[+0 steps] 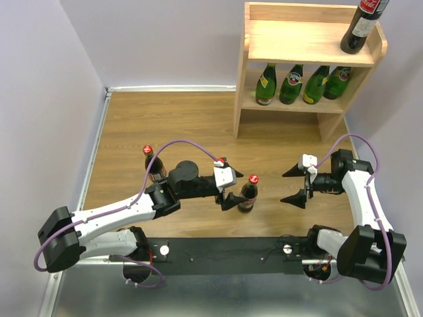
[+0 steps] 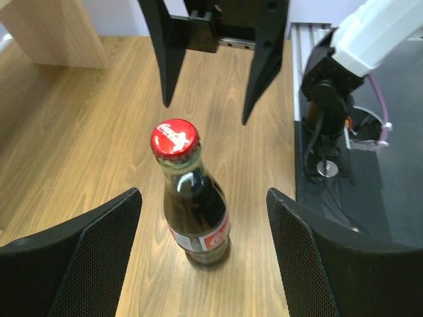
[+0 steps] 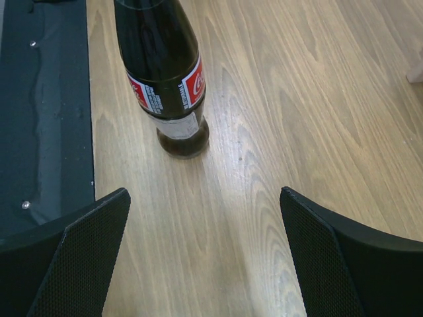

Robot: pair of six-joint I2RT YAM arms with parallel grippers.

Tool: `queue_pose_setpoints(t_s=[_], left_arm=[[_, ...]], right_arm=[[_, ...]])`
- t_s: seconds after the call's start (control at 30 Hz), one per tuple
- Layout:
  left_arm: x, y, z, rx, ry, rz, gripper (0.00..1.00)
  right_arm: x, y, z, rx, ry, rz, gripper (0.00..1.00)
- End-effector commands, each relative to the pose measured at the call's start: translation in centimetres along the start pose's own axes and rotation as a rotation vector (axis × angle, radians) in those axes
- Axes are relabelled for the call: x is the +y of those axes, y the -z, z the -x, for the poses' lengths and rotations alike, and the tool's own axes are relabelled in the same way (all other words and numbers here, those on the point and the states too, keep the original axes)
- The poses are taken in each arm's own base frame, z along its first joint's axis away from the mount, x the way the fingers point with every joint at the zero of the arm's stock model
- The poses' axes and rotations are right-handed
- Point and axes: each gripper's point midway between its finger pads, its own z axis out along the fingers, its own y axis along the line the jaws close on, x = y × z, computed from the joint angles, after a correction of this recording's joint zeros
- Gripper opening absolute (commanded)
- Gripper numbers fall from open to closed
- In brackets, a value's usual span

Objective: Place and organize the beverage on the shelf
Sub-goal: Pick up the drink from the center of the board.

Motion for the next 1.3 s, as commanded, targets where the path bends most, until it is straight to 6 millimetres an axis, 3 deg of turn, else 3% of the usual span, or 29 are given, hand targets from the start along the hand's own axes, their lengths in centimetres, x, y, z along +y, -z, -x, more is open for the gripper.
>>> queue_pose_setpoints(t_s=[0.0, 0.27, 0.4, 0.5, 0.83, 0.93, 0.97, 1.07, 1.17, 1.27], left_arm=[[1.3, -1.1, 1.4, -0.063, -0.029, 0.061, 0.84], [2.8, -1.5, 1.5, -0.079, -0.019, 0.146, 0.84], [2.8, -2.2, 1.2, -0.081, -0.001, 0.133, 0.84], [2.0, -3.1, 1.2, -0.091, 0.016, 0.082, 0.83], [1.1, -5.4, 1.1, -0.084, 0.047, 0.017, 0.68], [1.2, -5.9, 1.5, -0.089, 0.047, 0.011, 0.48], [1.3, -6.1, 1.9, -0.095, 0.046, 0.008, 0.31], [1.5, -6.1, 2.3, -0.102, 0.046, 0.021, 0.00], [1.7, -5.5, 4.0, -0.138, 0.029, 0.037, 0.00], [2.5, -4.8, 7.4, -0.210, 0.004, 0.082, 0.00]], right_arm=[[0.6, -0.5, 0.3, -0.051, 0.002, 0.019, 1.00], [0.5, -0.6, 0.2, -0.062, -0.104, 0.035, 1.00], [0.6, -0.7, 0.3, -0.066, -0.160, 0.054, 1.00], [0.9, -0.7, -0.1, -0.061, -0.106, 0.054, 1.00], [1.3, -0.8, -0.5, -0.052, -0.041, 0.053, 1.00], [1.4, -0.8, -0.6, -0.048, -0.047, 0.056, 1.00], [1.4, -0.8, -0.6, -0.049, -0.046, 0.055, 1.00], [1.5, -0.8, -0.5, -0.052, -0.041, 0.053, 1.00], [1.5, -0.9, -0.3, -0.066, -0.030, 0.049, 1.00], [1.5, -1.1, 0.2, -0.089, 0.020, 0.052, 1.00]])
